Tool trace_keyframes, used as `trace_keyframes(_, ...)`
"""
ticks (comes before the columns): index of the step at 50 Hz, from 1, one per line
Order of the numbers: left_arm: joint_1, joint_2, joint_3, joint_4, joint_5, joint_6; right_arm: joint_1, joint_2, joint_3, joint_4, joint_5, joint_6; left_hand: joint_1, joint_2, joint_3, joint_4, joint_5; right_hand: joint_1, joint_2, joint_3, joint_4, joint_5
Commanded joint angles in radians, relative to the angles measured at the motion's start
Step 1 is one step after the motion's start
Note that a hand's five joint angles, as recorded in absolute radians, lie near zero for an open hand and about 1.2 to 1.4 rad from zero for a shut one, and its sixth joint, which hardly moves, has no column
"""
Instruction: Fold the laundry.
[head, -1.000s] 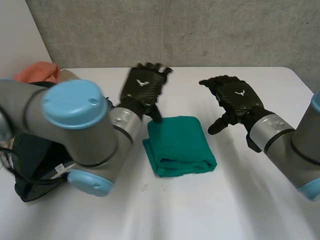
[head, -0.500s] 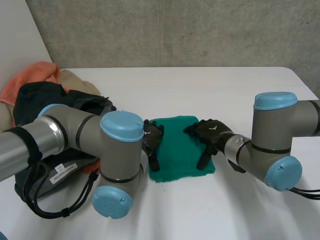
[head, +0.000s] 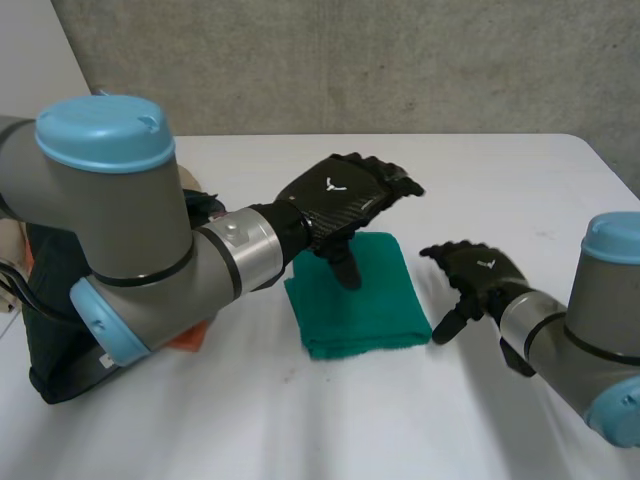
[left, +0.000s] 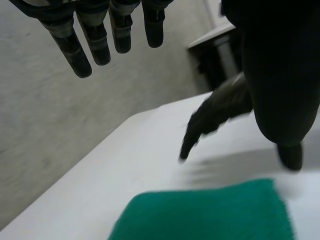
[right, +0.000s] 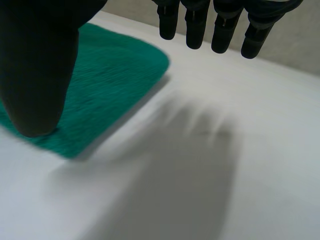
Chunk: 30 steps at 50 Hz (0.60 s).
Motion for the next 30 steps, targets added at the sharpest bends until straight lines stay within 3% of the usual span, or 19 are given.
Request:
trace_keyframes(1, 0.012, 0.008, -0.002, -0.02, 0.082, -0.043, 0.001, 0.059, 0.025, -0.078, -0.171, 0.122, 0.022, 0.007, 0.0, 0.01, -0.01, -0.053, -0.042, -0.042, -0.04, -0.047)
trace_keyframes(11, 0.005, 0.01, -0.004, -0.017, 0.066, -0.043, 0.015, 0.168, -0.044, -0.105, -0.15, 0.133, 0.022, 0.007, 0.0, 0.01, -0.01, -0.045, -0.034, -0.034, -0.032, -0.04)
trace_keyframes(17, 0.005, 0.01, -0.005, -0.017, 0.063, -0.043, 0.042, 0.198, -0.079, -0.107, -0.138, 0.13, 0.022, 0.007, 0.0, 0.01, -0.01, 0.119, 0.13, 0.13, 0.132, 0.124)
trace_keyframes(20, 0.005, 0.01, -0.005, -0.017, 0.063, -0.043, 0.052, 0.209, -0.098, -0.11, -0.138, 0.138, 0.025, 0.009, 0.003, 0.012, -0.007, 0.526, 0.536, 0.537, 0.538, 0.531)
trace_keyframes(21, 0.005, 0.01, -0.005, -0.017, 0.063, -0.043, 0.053, 0.211, -0.102, -0.113, -0.138, 0.141, 0.025, 0.01, 0.003, 0.012, -0.007, 0.757, 0.768, 0.768, 0.77, 0.762)
trace_keyframes(22, 0.006, 0.01, -0.008, -0.017, 0.063, -0.043, 0.053, 0.208, -0.11, -0.122, -0.138, 0.147, 0.028, 0.012, 0.006, 0.015, -0.004, 1.165, 1.176, 1.176, 1.178, 1.17)
trace_keyframes(30, 0.006, 0.012, -0.013, -0.015, 0.063, -0.041, 0.039, 0.202, -0.187, -0.182, -0.122, 0.173, 0.025, 0.01, 0.003, 0.012, -0.007, 1.169, 1.18, 1.18, 1.182, 1.175)
